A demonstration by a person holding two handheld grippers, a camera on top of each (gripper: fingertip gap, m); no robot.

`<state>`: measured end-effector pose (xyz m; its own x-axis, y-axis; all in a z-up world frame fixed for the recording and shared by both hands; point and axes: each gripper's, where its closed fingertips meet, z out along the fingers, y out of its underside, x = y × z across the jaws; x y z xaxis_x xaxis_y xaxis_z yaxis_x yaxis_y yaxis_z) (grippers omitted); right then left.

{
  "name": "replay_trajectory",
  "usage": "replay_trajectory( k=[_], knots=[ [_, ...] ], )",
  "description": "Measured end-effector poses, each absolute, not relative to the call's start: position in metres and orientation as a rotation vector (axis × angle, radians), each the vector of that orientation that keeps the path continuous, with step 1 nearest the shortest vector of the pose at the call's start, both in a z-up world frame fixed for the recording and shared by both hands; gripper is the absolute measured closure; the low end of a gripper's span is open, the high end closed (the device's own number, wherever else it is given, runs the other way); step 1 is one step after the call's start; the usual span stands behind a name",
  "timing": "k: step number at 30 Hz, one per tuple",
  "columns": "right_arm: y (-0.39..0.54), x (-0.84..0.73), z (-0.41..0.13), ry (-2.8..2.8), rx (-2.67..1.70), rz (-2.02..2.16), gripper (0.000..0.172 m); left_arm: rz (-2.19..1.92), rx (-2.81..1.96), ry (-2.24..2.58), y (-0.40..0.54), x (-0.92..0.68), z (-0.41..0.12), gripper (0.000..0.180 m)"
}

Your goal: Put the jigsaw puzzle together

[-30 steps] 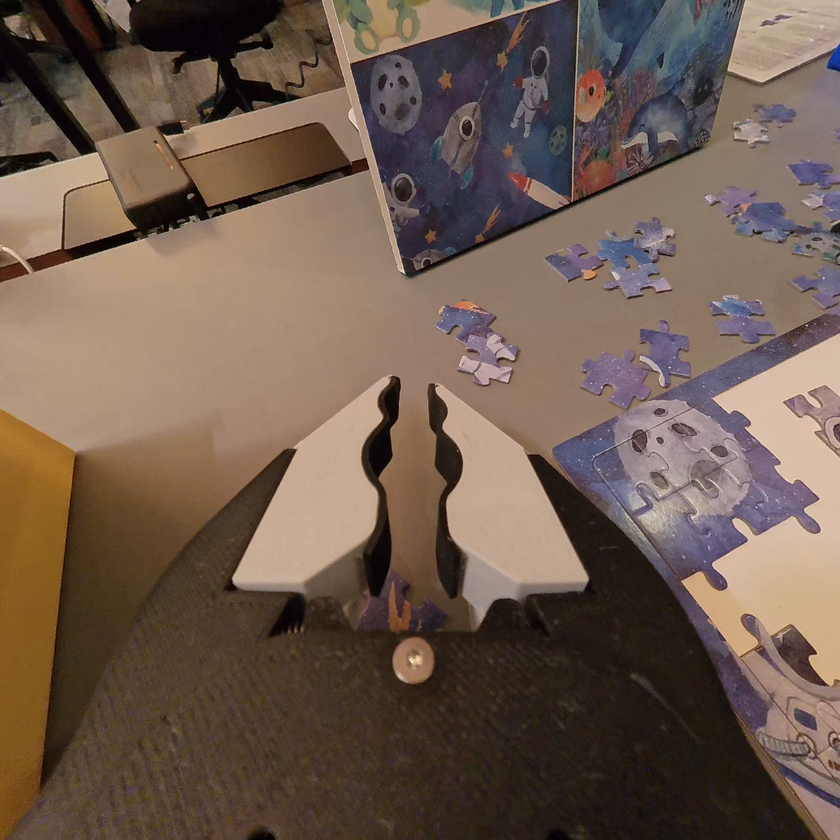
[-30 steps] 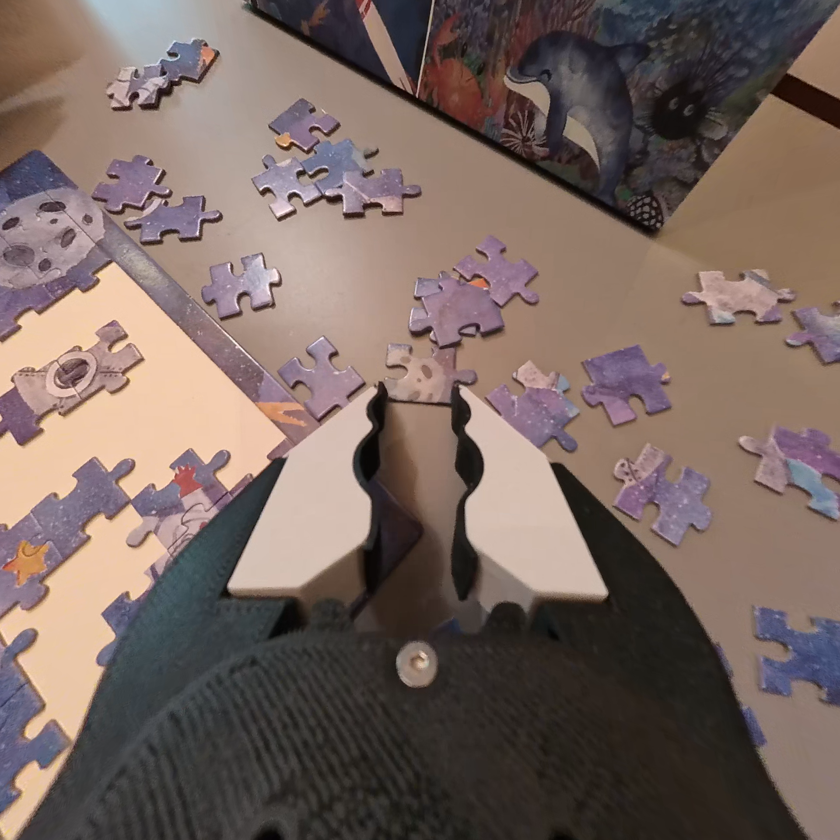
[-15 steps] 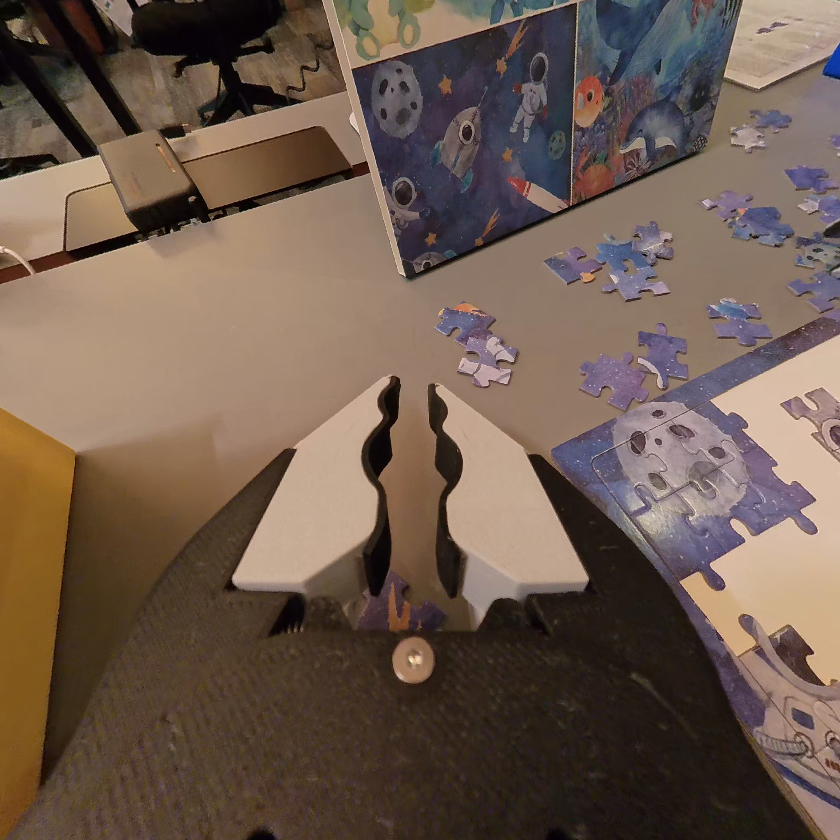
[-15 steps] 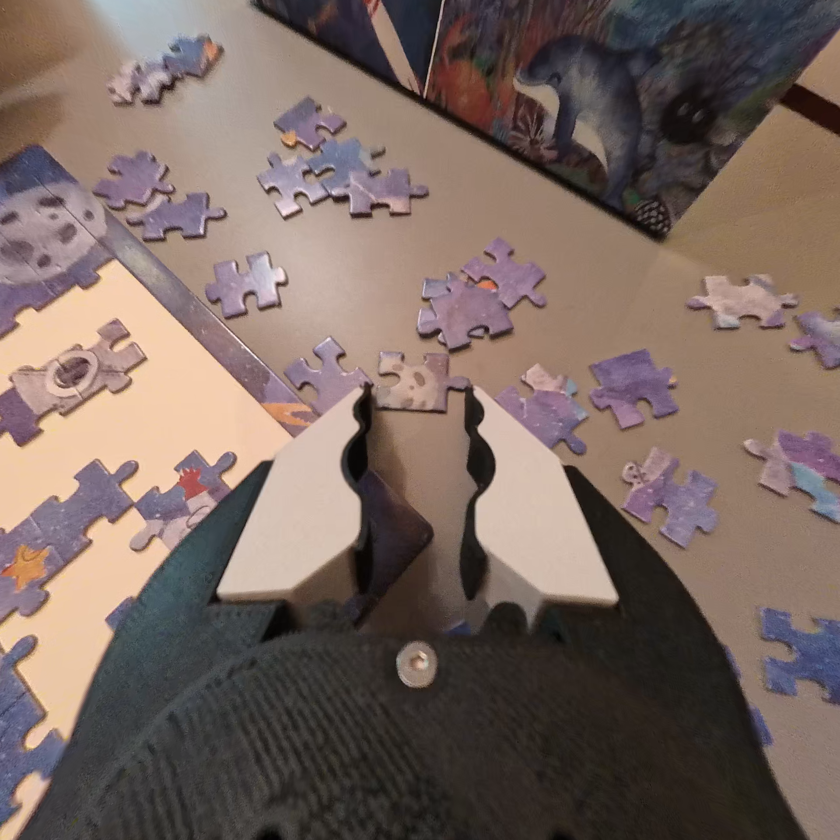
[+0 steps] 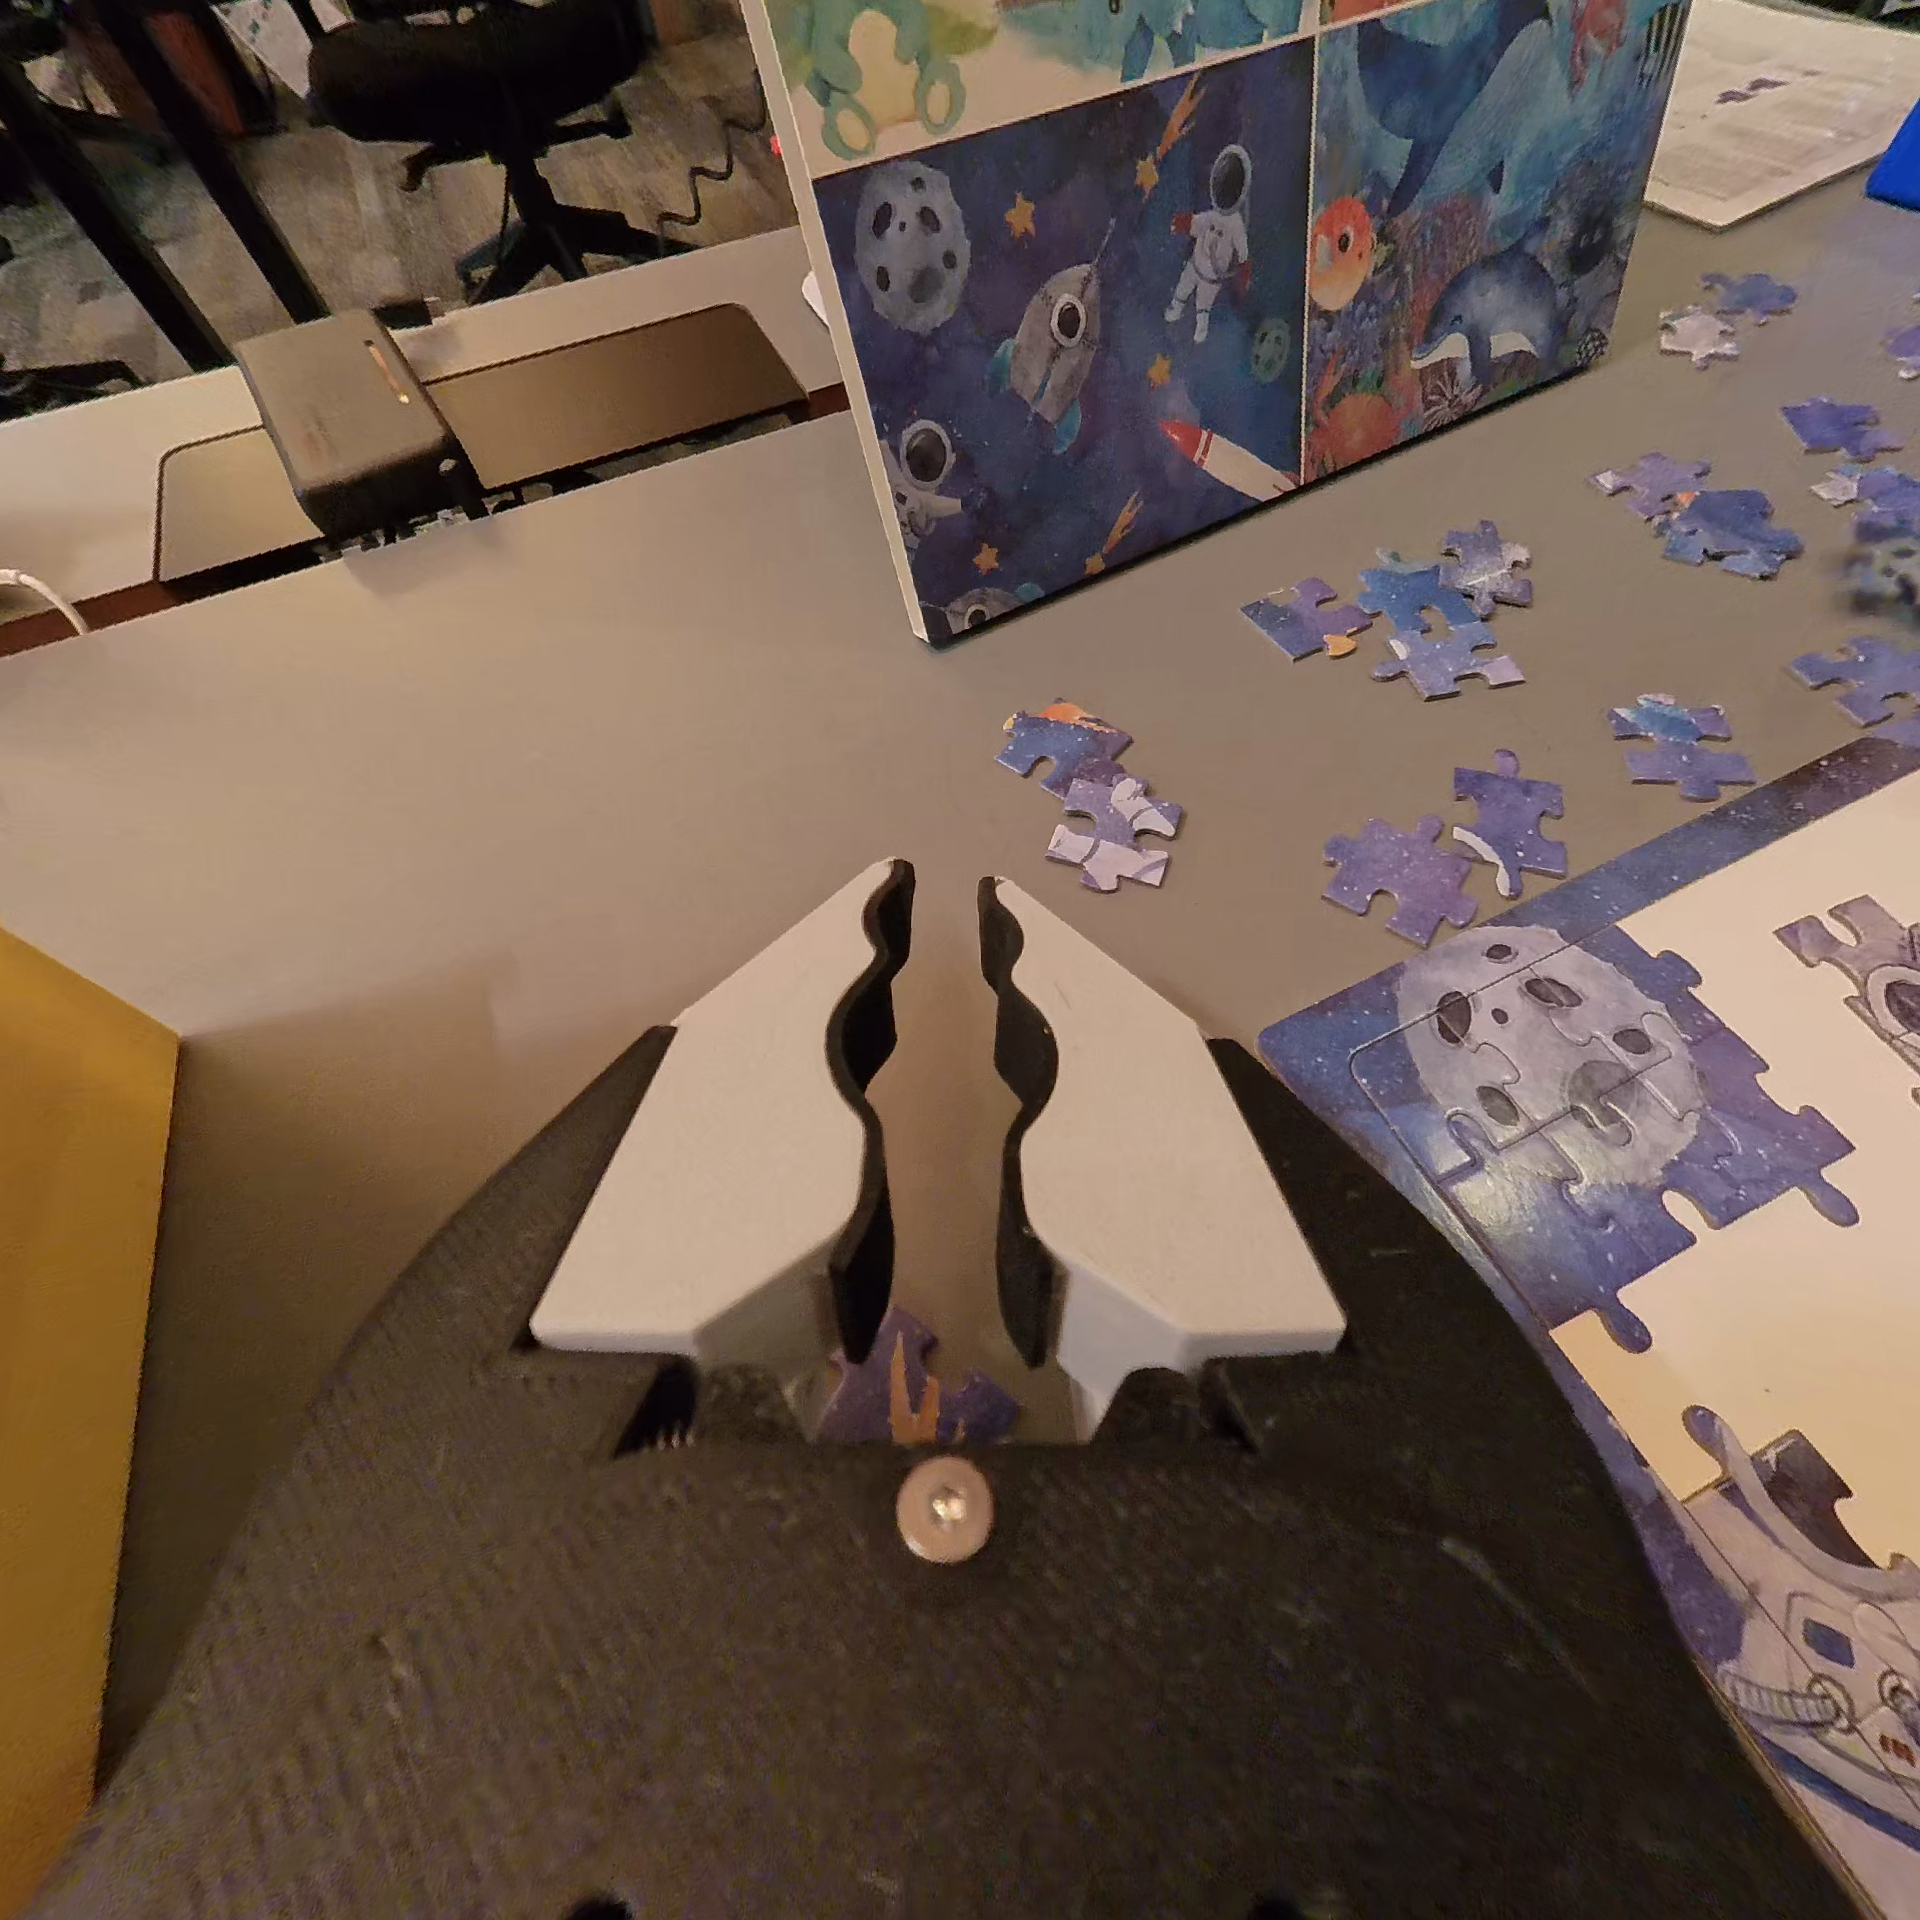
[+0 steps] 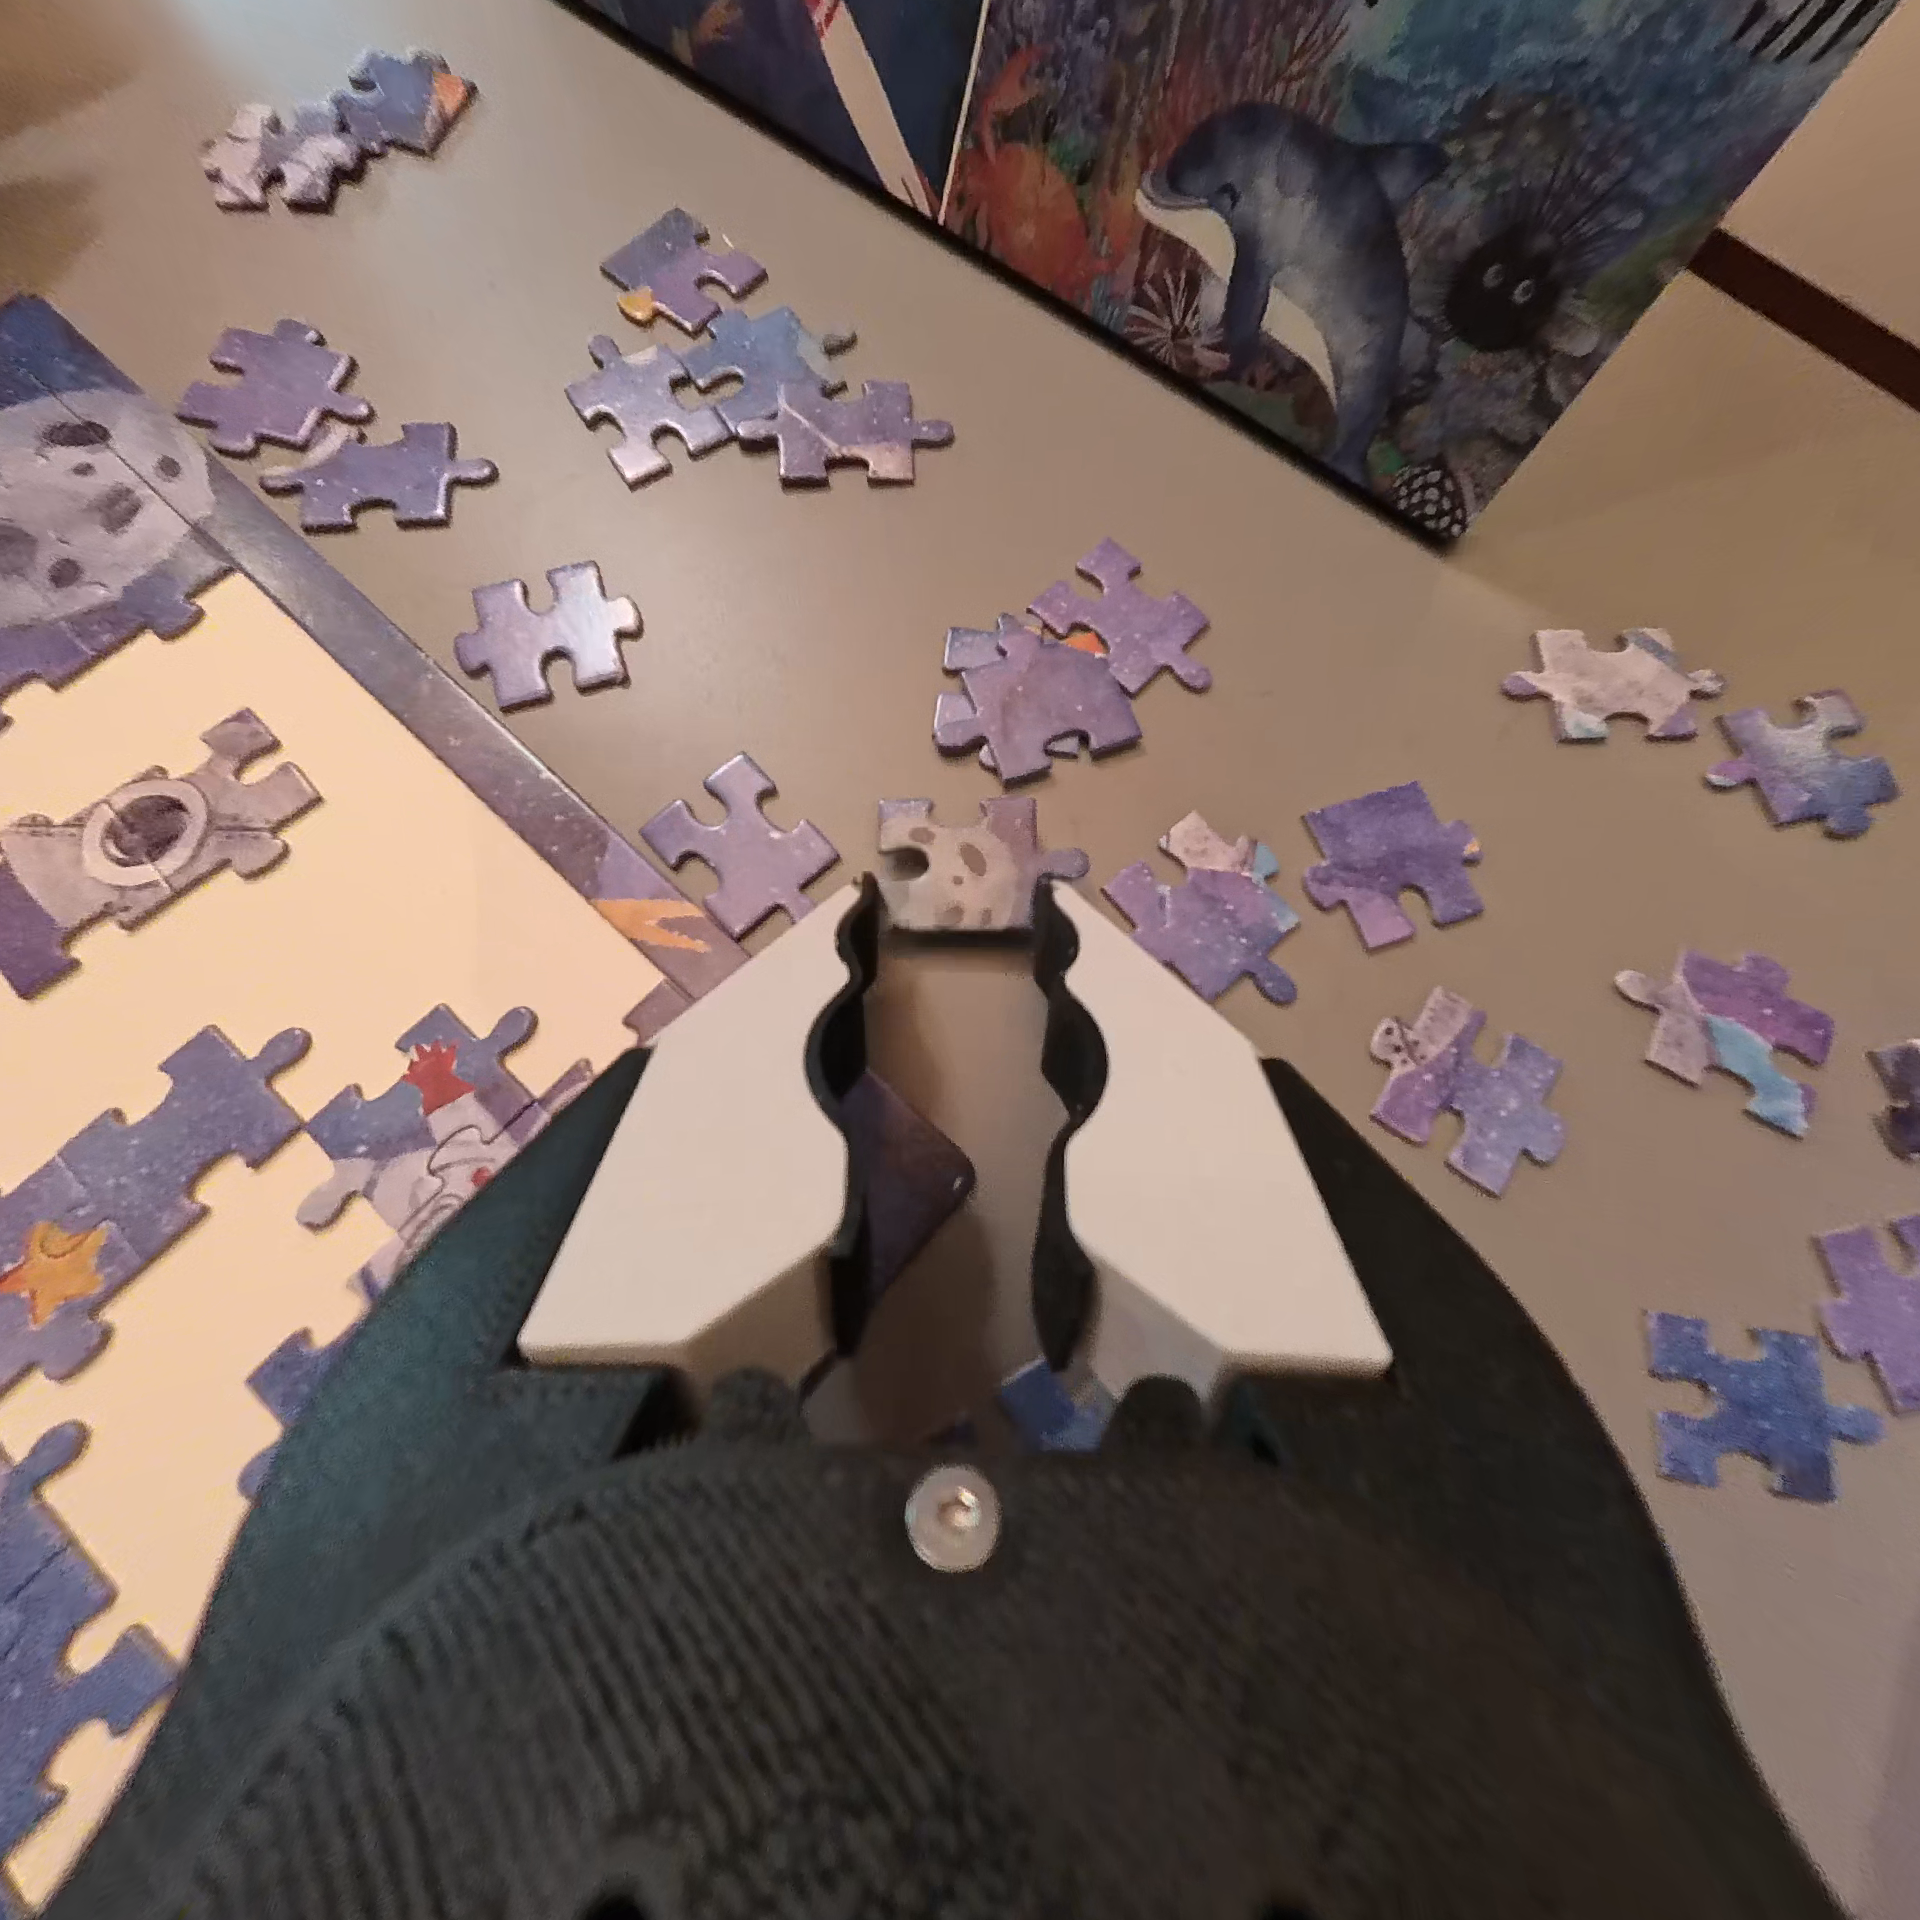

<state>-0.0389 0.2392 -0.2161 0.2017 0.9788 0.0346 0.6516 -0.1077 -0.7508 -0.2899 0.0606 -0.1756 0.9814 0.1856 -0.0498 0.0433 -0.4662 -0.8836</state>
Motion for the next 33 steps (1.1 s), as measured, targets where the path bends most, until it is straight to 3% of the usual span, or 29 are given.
replay_trajectory(
  k=[8, 14, 19, 24, 33],
  knots=[
    [0.214, -0.012, -0.168, -1.545, -1.574, 0.817, 0.143, 0.164, -2.044, -0.162, 0.06, -0.29, -0.174, 0.17],
    [0.16, 0.041, -0.182, -1.875, -1.393, 1.025, 0.143, 0.105, -1.998, -0.136, 0.065, -0.272, -0.161, 0.168],
    [0.119, 0.063, -0.199, -2.149, -1.265, 1.045, 0.143, -0.22, -1.943, 0.088, 0.097, -0.16, -0.134, 0.162],
    [0.113, 0.066, -0.215, -2.276, -1.186, 0.993, 0.143, -0.646, -2.063, 0.525, 0.102, -0.007, -0.164, 0.153],
    [0.122, 0.069, -0.218, -2.282, -1.168, 1.002, 0.143, -0.542, -2.156, 0.844, 0.102, 0.066, -0.207, 0.15]
  ],
)
